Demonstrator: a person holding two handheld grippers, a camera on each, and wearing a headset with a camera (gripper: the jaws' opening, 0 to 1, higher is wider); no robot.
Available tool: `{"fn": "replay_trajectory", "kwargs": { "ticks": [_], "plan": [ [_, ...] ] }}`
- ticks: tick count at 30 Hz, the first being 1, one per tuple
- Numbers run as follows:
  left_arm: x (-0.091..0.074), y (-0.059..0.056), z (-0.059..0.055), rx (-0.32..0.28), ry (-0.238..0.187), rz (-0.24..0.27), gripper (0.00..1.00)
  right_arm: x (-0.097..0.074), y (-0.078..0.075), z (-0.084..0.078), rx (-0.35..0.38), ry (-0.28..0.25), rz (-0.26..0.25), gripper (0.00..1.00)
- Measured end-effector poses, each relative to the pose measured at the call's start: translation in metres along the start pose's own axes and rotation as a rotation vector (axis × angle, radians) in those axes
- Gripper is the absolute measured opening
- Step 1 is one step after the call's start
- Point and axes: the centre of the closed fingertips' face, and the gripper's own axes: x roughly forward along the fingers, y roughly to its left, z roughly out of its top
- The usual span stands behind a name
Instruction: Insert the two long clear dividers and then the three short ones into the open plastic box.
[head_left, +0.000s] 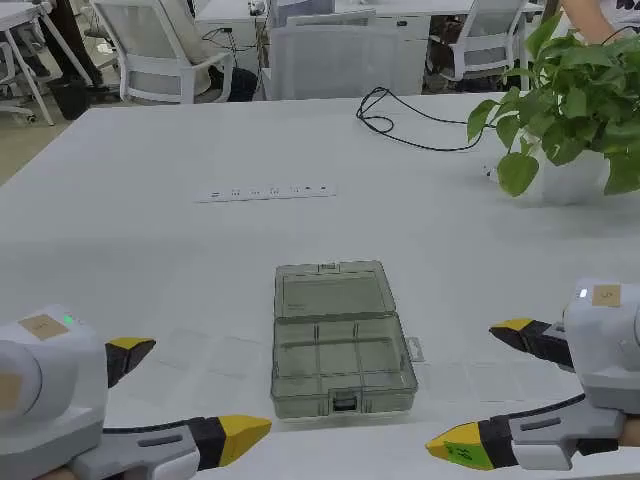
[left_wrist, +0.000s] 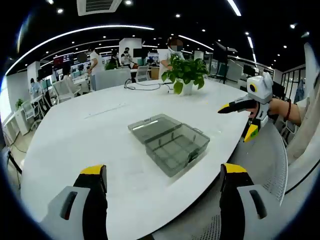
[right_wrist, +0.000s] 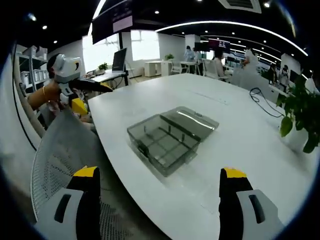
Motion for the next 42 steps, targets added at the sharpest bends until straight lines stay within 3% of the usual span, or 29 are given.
{"fn": "replay_trajectory", "kwargs": {
  "ticks": [23,42],
  "plan": [
    [-0.0036,0.0014,-0.0027,0.008,0.009,-0.004,1.0,0.0021,0.0015,0.0008,0.007,0.009,0.012,1.0],
    [-0.0041,0.0039,-0.0059,-0.019,0.004,-0.006,0.99,0.0078,-0.0035,0.0026,0.025,0.007,0.021,1.0]
  ]
}}
